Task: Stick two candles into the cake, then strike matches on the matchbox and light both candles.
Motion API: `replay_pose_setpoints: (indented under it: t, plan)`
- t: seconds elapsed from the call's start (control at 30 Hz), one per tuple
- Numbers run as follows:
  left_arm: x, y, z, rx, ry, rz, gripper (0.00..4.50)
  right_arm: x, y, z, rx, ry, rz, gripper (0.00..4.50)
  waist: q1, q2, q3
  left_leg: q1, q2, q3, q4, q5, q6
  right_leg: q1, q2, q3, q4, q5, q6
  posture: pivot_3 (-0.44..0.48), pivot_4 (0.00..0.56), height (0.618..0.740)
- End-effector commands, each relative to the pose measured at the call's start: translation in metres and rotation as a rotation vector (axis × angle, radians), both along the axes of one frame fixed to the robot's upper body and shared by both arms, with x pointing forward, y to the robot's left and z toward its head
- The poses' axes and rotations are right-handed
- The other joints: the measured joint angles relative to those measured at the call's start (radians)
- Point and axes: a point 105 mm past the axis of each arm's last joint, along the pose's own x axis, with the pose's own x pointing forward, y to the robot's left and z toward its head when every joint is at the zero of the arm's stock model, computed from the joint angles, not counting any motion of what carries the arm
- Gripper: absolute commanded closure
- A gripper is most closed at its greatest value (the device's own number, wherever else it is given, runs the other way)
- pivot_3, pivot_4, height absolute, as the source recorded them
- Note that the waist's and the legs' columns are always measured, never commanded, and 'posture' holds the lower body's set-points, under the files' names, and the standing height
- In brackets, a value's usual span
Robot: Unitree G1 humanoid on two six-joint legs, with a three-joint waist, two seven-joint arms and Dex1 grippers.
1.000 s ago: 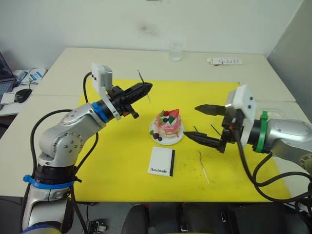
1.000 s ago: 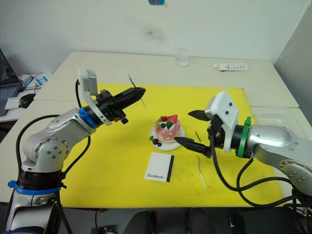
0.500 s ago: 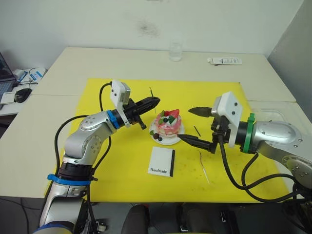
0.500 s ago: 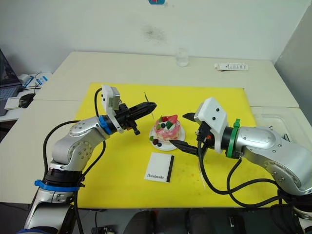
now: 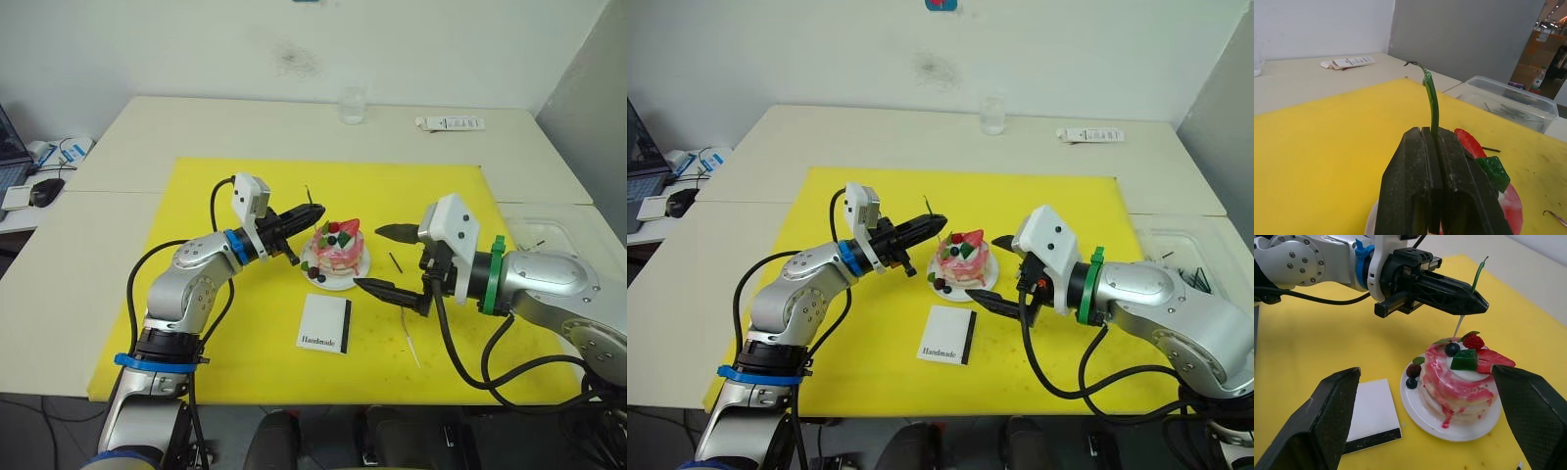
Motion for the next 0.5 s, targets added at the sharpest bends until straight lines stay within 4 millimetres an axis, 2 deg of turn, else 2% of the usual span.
replay_pose_setpoints:
  t: [0.03,0.3,0.5]
  plan:
    - [-0.002,0.0,0.005,-0.005,-0.027,-0.006,4.5,-0.004,-0.001,0.008,0.003,-0.049,0.002,0.04,0.0,0.0,0.0,0.0,0.0,0.0,0.0,0.0,0.0,0.0,0.0,0.0,0.0,0.0,0.0,0.0,0.15,0.74]
    - [-0.002,-0.004,0.003,-0.01,-0.013,-0.02,4.5,-0.002,-0.003,0.005,-0.009,-0.044,-0.006,0.04,0.0,0.0,0.0,0.0,0.0,0.0,0.0,0.0,0.0,0.0,0.0,0.0,0.0,0.0,0.0,0.0,0.15,0.74]
    - [-0.003,-0.004,-0.01,0.024,-0.006,-0.016,4.5,-0.002,-0.003,0.003,-0.013,-0.041,-0.008,0.04,0.0,0.0,0.0,0.001,0.0,0.0,0.0,0.0,0.0,0.001,0.002,0.0,0.0,0.0,0.0,0.0,0.15,0.74]
